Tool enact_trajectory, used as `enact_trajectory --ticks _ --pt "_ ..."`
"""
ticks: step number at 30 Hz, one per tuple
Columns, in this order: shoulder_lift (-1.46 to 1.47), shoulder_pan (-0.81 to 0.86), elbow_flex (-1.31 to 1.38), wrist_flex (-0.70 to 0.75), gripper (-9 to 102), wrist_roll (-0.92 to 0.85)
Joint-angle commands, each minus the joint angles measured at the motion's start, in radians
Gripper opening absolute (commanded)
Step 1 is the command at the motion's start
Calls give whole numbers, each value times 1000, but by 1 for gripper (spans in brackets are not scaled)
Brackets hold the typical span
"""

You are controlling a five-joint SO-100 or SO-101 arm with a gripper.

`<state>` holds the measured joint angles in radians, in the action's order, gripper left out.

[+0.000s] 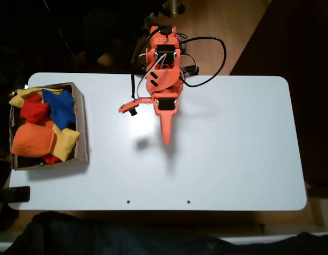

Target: Grasp a bag and put it in the box.

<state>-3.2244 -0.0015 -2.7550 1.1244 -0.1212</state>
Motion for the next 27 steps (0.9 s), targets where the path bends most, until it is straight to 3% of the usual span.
enact_trajectory --ticks 1,22,27 --pt "-15 -12 -9 11 47 8" --pt "-74 -32 -206 66 44 5" --pt "-74 -34 -207 83 36 9"
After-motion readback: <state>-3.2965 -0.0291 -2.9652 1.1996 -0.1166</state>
